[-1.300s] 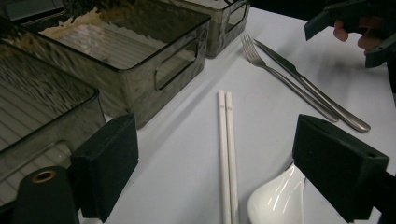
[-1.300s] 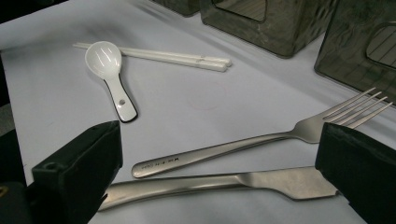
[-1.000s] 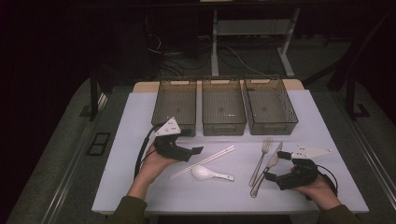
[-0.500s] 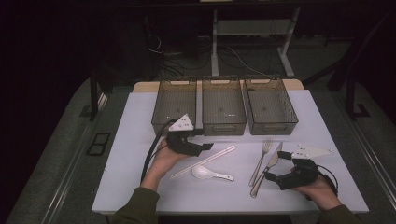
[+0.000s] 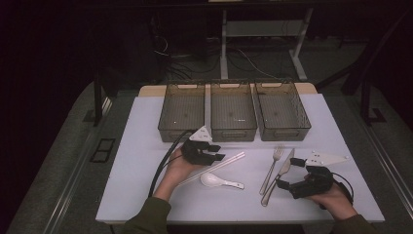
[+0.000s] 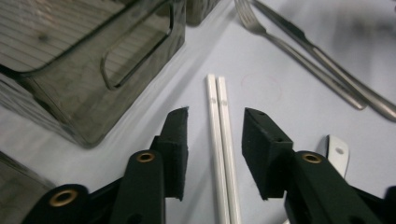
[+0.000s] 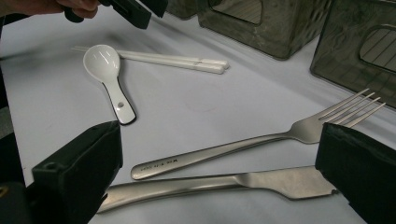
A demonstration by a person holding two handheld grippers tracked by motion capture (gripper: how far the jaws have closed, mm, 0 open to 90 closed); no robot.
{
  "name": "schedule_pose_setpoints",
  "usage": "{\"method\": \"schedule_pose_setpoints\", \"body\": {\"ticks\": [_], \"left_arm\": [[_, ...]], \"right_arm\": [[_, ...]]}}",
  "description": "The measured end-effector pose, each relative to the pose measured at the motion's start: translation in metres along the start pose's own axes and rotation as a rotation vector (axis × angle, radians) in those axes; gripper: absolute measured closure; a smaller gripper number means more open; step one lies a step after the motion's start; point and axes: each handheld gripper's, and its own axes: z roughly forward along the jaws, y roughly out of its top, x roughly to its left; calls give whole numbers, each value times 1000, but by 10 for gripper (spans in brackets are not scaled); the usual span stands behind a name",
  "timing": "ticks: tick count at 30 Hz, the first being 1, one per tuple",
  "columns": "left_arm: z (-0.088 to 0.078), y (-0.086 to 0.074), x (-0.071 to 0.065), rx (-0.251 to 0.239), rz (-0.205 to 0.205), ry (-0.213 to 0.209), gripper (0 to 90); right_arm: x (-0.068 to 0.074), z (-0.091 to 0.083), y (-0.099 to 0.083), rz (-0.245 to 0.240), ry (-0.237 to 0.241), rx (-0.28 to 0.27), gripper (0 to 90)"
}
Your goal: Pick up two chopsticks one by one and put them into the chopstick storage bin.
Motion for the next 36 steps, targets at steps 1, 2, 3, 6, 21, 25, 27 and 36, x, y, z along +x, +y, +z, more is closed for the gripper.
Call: {"method": "schedule_pose_setpoints", "body": {"ticks": [1,2,3,6,21,25,27,36], "left_arm": [[1,0,0,8,1,-1,611],[2,-1,-1,17,5,-3,638],[3,-1,-1,23,8,-3,641],[6,-2,-2,51,0,-2,684],[18,-8,-1,140,-10,-22,778],[18,-8,0,145,2,-22,790],[19,-9,0,144,-13,-29,796],[20,-11,0,155,-31,-27,800]], "right_arm": [[0,0,0,0,0,0,8],[0,0,0,-1,1,0,7],[0,0,0,-3,0,0,8],[0,0,0,-2,0,0,8],[0,1,0,0,0,1,8],[0,1,0,2,2,2,8],[0,1,0,4,2,3,8],[0,0,0,6,2,2,8]]}}
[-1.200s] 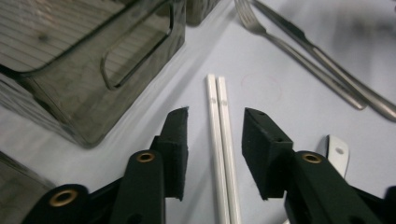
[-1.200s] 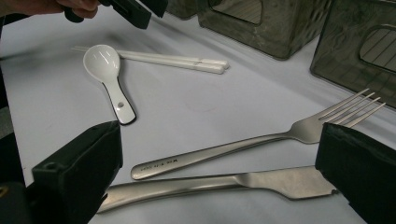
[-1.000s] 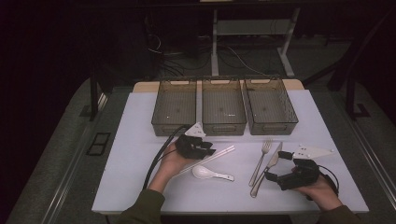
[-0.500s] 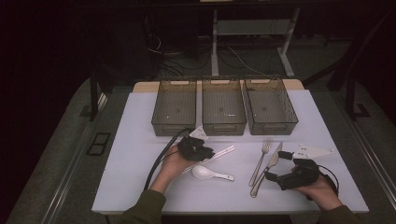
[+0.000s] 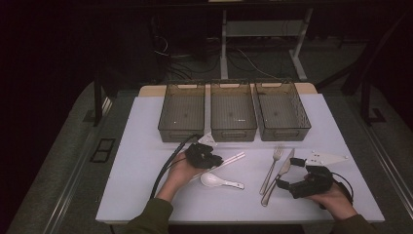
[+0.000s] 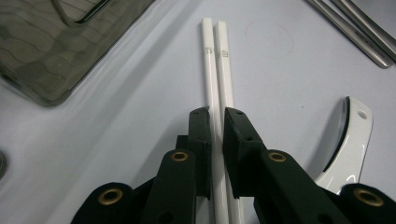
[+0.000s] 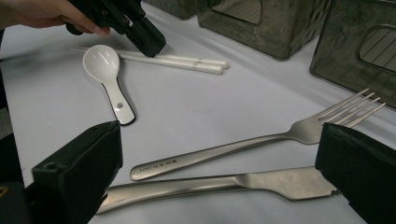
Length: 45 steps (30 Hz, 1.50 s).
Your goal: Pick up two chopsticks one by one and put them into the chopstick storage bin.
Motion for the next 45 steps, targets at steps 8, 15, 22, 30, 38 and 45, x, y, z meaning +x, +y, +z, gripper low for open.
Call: {"method": "schedule_pose_setpoints", "body": {"ticks": [8,15,22,30,38,45], "left_arm": [[2,-2,2,3,16,18,796],[2,-5,1,-10,32,28,825],[2,-6,2,-17,25,19,836],[-1,-5,4,-20,14,32,839],[-14,-3,6,-42,6,29,840],[-26,0,4,-75,2,32,840]], "right_arm": [[0,0,0,1,0,-2,8],[0,0,0,0,-1,-2,8],[0,0,0,-1,-1,-1,8],[0,0,0,-11,-5,1,8],[0,2,-1,-16,-20,10,8],[-2,7,-2,-26,-38,14,8]]}}
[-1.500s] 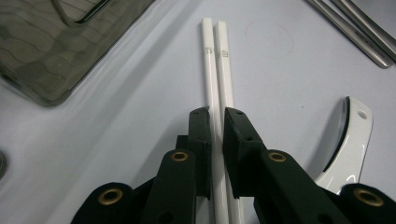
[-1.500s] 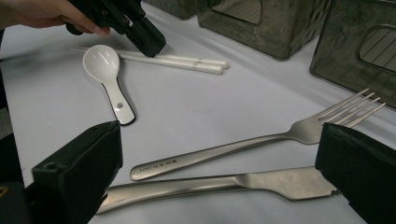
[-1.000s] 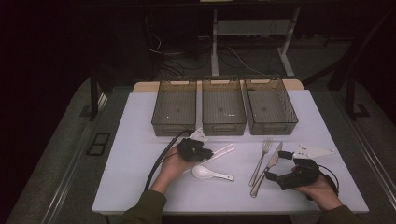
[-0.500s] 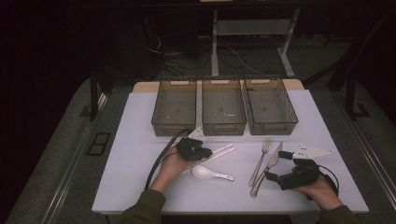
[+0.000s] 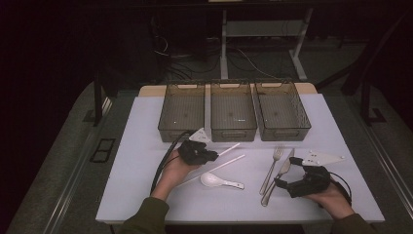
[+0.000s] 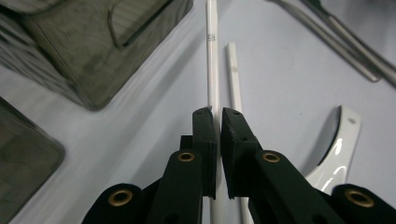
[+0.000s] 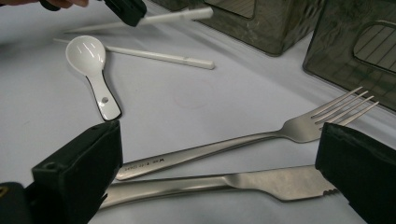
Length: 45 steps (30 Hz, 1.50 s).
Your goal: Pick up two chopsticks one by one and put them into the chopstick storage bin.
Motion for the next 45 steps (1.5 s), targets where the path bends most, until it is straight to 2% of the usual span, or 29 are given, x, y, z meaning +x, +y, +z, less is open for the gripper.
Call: {"method": "schedule_pose_setpoints", "body": {"ticks": [4,21,33,45], "left_arm": [[-11,4,-2,-42,-4,2,840],[-37,8,0,-130,-26,5,840],[-54,12,3,-158,-59,15,840],[-69,28,13,-195,-60,31,840]], "right_arm": [[-1,2,0,2,-2,6,8],[-1,1,0,11,-3,6,8],[-2,1,0,17,-2,3,8],[-3,0,-1,15,-10,-5,8]]}}
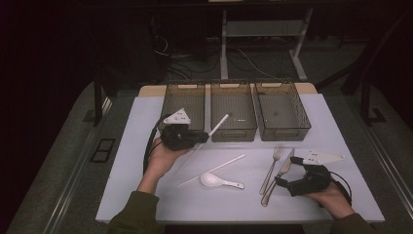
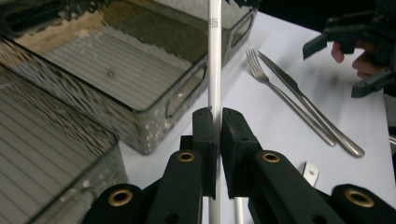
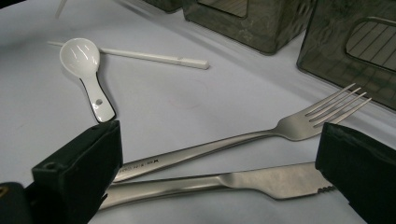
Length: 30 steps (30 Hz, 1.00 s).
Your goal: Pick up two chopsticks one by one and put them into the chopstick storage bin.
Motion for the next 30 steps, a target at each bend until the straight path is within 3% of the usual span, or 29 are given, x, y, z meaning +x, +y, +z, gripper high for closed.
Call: {"method": "schedule_pose_setpoints", "body": {"ticks": [19,30], "left_arm": [[-15,38,26,-65,-32,34,840],[-27,68,45,-91,-18,83,839]], "right_arm": [[0,-1,0,6,-1,-8,8],[0,-1,0,8,0,-8,8]]}}
